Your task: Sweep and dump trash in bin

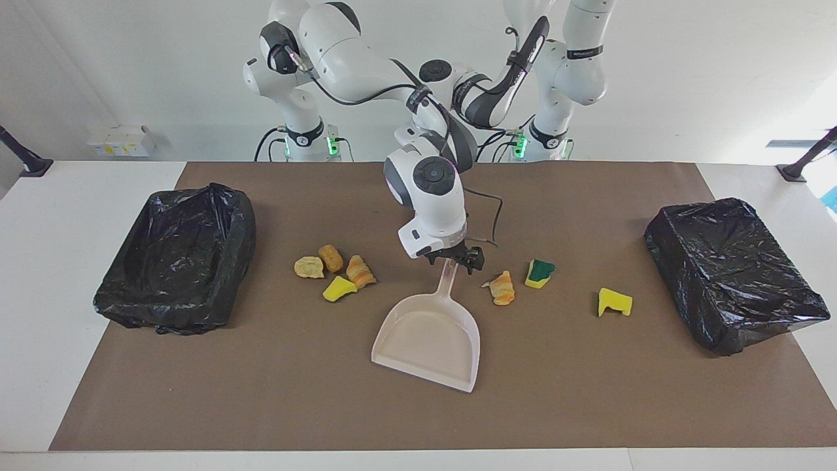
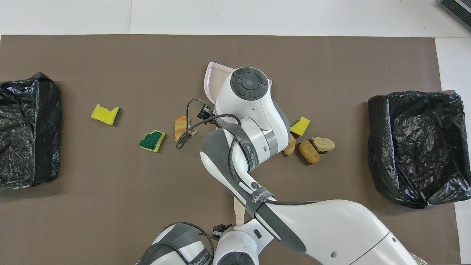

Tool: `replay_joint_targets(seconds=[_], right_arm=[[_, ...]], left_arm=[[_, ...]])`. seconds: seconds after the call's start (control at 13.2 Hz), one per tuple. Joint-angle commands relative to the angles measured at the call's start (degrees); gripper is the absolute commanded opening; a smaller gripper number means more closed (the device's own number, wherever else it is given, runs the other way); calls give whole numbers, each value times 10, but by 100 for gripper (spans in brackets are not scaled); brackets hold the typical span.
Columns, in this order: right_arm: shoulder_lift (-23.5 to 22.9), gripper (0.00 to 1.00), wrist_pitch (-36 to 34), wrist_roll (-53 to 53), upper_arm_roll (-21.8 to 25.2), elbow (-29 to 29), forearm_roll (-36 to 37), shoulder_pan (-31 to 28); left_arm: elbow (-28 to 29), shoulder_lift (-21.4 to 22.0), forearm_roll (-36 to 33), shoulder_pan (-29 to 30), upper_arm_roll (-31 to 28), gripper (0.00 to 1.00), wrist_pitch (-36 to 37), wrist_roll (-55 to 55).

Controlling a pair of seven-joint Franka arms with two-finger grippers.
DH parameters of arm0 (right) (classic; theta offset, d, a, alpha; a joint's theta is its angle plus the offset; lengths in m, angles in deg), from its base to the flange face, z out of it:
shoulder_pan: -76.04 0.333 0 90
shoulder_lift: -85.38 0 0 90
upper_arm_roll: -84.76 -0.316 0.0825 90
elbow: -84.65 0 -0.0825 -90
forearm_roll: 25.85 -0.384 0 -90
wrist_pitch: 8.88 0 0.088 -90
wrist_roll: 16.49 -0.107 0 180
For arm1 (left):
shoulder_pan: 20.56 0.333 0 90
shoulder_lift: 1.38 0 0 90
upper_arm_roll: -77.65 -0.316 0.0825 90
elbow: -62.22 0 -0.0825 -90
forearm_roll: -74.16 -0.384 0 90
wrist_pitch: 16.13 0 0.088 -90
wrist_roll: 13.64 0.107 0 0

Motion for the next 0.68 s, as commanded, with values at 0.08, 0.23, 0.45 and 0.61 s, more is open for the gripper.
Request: replay_joint_targets(seconds=[0.08, 0.23, 0.45, 0.61], right_arm=[[3, 58, 8, 16, -2, 6, 11, -5], [0, 38, 12, 16, -2, 7, 5, -8], [2, 0, 56, 8, -3, 19, -2, -9], [8, 0, 47, 8, -2, 18, -1, -11]], left_arm=[[9, 12, -6, -4, -7, 5, 16, -13], [7, 24, -6, 7, -7, 0, 38, -12], [5, 34, -6, 13, -9, 0, 73, -12], [4, 54, -6, 32, -9, 0, 113, -12]])
